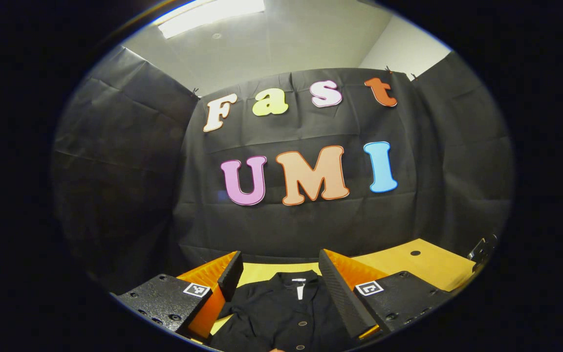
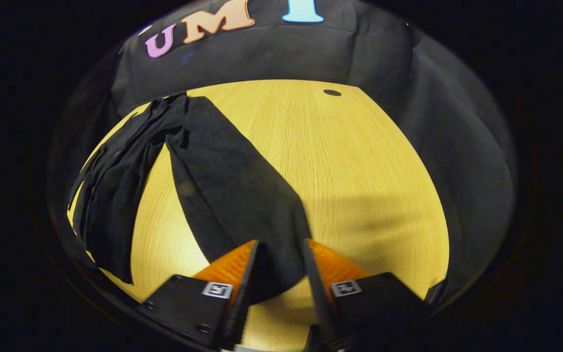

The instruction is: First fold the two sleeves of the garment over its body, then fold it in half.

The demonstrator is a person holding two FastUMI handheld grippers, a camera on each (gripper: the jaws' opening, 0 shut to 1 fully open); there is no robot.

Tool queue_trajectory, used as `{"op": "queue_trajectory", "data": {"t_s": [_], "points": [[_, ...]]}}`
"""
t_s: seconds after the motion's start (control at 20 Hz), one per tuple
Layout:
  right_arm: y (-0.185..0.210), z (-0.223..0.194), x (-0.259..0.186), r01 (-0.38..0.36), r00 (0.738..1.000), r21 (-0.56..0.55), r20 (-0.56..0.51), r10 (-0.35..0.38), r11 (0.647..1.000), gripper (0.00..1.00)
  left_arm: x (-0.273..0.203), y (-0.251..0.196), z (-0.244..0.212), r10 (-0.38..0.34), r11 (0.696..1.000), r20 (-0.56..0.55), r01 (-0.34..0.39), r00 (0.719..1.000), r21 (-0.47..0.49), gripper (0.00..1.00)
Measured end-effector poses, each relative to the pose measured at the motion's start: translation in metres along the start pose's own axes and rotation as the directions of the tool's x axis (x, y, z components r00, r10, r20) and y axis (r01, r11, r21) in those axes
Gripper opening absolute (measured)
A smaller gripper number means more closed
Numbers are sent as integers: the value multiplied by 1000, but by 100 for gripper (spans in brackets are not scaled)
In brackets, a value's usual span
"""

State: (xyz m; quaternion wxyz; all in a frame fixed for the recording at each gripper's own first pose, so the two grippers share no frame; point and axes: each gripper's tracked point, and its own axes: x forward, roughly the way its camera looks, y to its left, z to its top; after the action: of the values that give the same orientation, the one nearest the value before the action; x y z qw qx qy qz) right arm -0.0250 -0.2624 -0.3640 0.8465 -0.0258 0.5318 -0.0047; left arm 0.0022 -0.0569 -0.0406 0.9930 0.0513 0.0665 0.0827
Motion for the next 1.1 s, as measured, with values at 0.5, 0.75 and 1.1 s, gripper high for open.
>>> {"op": "queue_trajectory", "data": {"t_s": [0.5,0.75,1.1], "points": [[23,38,-16,90,983,192,138,-118,977,4,9,57,-8,13,1000,6,-13,1000,-21,92],[48,113,-53,21,946,279,306,-110,960,2,9,94,-14,38,999,-9,-38,999,-29,94],[123,205,-96,-21,853,190,515,-81,982,2,1,168,-25,107,993,-19,-108,994,-53,93]]}}
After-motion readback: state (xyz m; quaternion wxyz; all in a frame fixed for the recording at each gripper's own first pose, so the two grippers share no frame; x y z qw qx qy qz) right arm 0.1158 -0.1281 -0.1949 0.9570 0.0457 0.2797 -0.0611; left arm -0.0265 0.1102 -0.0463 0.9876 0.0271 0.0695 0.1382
